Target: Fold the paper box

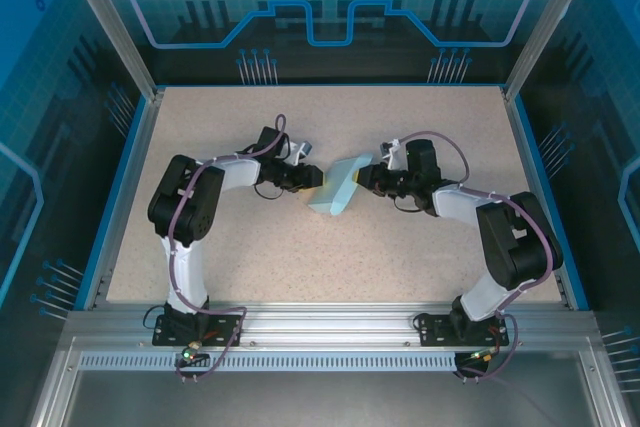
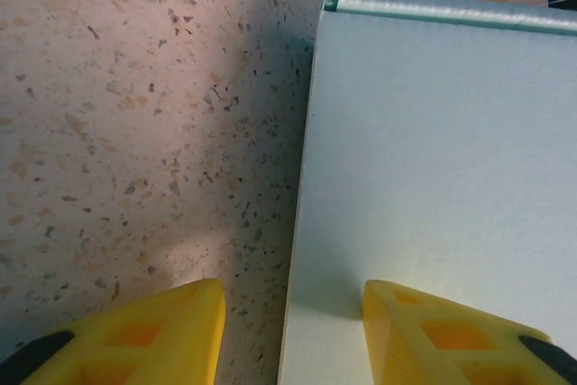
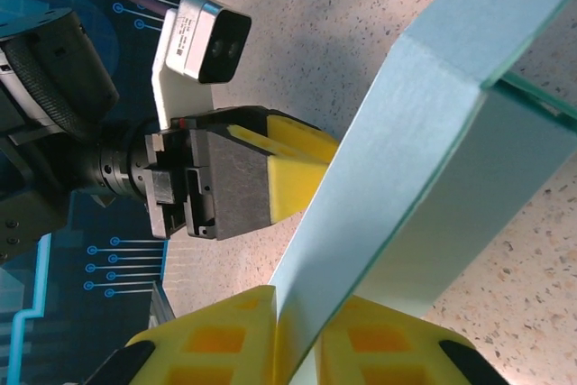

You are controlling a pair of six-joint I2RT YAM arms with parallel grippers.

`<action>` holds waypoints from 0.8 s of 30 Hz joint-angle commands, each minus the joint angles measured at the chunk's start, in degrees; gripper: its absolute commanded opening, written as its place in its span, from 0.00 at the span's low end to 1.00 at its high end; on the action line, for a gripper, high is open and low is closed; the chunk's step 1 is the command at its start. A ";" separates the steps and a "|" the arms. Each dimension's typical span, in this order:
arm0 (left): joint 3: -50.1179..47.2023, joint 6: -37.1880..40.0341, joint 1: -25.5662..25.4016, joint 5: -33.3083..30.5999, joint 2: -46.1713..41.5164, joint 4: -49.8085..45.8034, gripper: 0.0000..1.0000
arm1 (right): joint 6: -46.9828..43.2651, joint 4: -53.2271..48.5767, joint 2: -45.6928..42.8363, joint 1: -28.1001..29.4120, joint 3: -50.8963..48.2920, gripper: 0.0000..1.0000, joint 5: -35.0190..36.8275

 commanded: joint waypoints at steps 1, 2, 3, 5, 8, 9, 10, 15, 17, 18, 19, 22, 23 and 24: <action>0.96 -0.29 -1.66 0.51 2.43 -3.21 0.47 | -1.45 -2.77 -0.59 1.61 1.39 0.19 0.67; 1.15 -0.33 -1.73 0.55 2.51 -3.22 0.47 | -1.56 -3.10 -0.59 1.69 1.50 0.19 0.96; 1.40 -0.41 -1.81 0.56 2.54 -3.25 0.48 | -1.67 -3.62 -0.53 1.92 1.78 0.19 1.36; 1.71 -0.34 -2.03 0.64 2.68 -3.38 0.48 | -2.13 -5.60 -0.38 2.24 2.42 0.19 2.10; 2.31 -0.48 -2.15 0.64 2.71 -3.40 0.50 | -3.04 -9.51 -0.33 3.00 3.77 0.19 4.46; 2.45 -0.53 -2.19 0.57 2.63 -3.43 0.50 | -3.30 -10.90 -0.25 3.34 4.23 0.19 5.50; 2.61 -0.53 -2.18 0.37 2.62 -3.44 0.51 | -3.50 -12.31 -0.18 3.78 4.80 0.19 6.73; 2.92 -0.54 -2.19 -1.00 1.47 -3.49 0.54 | -4.70 -18.47 0.04 5.67 7.63 0.19 12.76; 2.64 -0.37 -2.18 -2.51 0.46 -3.52 0.56 | -4.76 -19.45 0.10 6.33 8.03 0.19 14.77; 2.53 -0.20 -2.19 -3.27 0.03 -3.57 0.57 | -4.75 -19.73 0.26 6.56 8.25 0.18 15.44; 2.43 -0.10 -2.19 -4.03 -0.49 -3.74 0.57 | -4.66 -19.88 0.50 6.75 8.54 0.18 15.94; 1.97 0.30 -2.11 -6.64 -2.01 -4.17 0.60 | -4.66 -20.62 1.40 7.41 9.55 0.18 17.03; 1.76 0.45 -2.11 -7.54 -2.69 -4.13 0.60 | -4.79 -20.72 1.66 7.54 9.69 0.18 17.15; 1.43 0.61 -2.02 -8.94 -3.52 -4.24 0.61 | -4.79 -20.76 1.93 7.68 9.93 0.18 17.40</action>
